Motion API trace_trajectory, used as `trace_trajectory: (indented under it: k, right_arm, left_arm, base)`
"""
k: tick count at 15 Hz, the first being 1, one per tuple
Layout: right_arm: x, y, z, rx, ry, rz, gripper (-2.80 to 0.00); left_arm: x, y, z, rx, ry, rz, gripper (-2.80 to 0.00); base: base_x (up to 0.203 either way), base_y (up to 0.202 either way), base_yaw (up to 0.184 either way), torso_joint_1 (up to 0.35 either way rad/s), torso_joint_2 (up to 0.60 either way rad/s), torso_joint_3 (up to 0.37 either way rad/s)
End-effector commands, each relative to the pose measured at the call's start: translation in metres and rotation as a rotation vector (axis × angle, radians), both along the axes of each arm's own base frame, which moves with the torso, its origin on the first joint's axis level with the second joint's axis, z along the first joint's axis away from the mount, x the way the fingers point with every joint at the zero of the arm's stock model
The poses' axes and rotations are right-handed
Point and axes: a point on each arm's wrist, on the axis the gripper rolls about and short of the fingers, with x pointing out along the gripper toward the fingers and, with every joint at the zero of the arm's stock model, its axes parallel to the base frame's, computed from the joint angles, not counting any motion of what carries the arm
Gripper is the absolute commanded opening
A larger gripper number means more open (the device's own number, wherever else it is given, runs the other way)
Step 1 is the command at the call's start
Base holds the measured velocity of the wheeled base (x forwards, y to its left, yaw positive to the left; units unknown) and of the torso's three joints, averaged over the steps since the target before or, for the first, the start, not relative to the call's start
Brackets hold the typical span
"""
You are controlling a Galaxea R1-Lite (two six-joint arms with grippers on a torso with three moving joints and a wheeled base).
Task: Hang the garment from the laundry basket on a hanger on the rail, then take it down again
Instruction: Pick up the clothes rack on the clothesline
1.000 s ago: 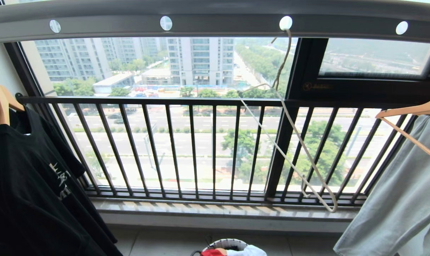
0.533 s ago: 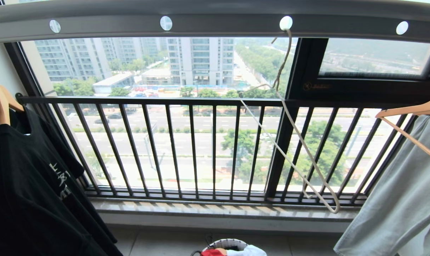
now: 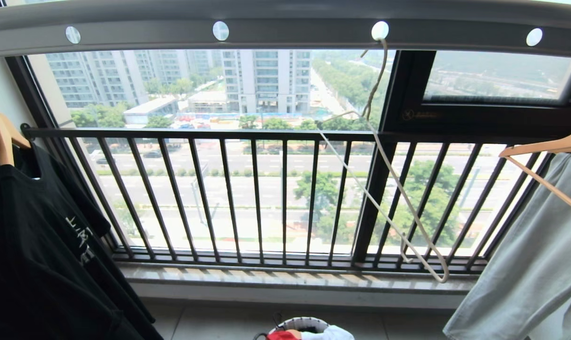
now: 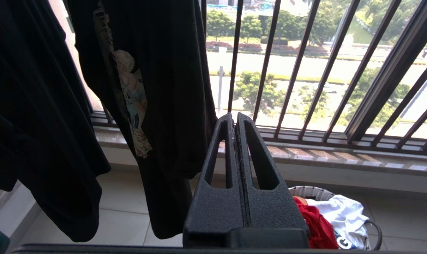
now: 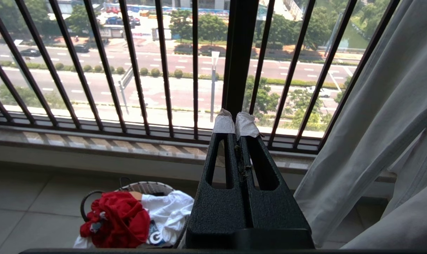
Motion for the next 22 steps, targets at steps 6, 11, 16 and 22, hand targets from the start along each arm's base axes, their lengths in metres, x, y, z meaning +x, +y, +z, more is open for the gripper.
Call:
trace_trajectory:
  k: [6, 11, 16, 22]
  right_arm:
    - [0.0, 0.0, 0.0, -0.008, 0.003, -0.014, -2.8]
    - [-0.009, 0.0, 0.021, -0.011, -0.031, -0.016, -2.8]
    - [-0.025, 0.001, 0.054, -0.04, 0.004, 0.033, -2.8]
    - [-0.014, 0.002, 0.132, -0.036, 0.148, 0.119, -2.8]
  left_arm:
    - [0.0, 0.0, 0.0, -0.001, 0.002, 0.001, -2.8]
    - [0.0, 0.0, 0.0, -0.001, 0.001, 0.001, -2.8]
    - [0.0, 0.0, 0.0, -0.001, 0.001, 0.001, -2.8]
    - [0.0, 0.0, 0.0, -0.001, 0.001, 0.001, -2.8]
  base:
    - [0.0, 0.0, 0.0, 0.0, 0.0, 0.0]
    - [0.0, 0.0, 0.0, 0.0, 0.0, 0.0]
    - [0.0, 0.0, 0.0, 0.0, 0.0, 0.0]
    - [0.0, 0.0, 0.0, 0.0, 0.0, 0.0]
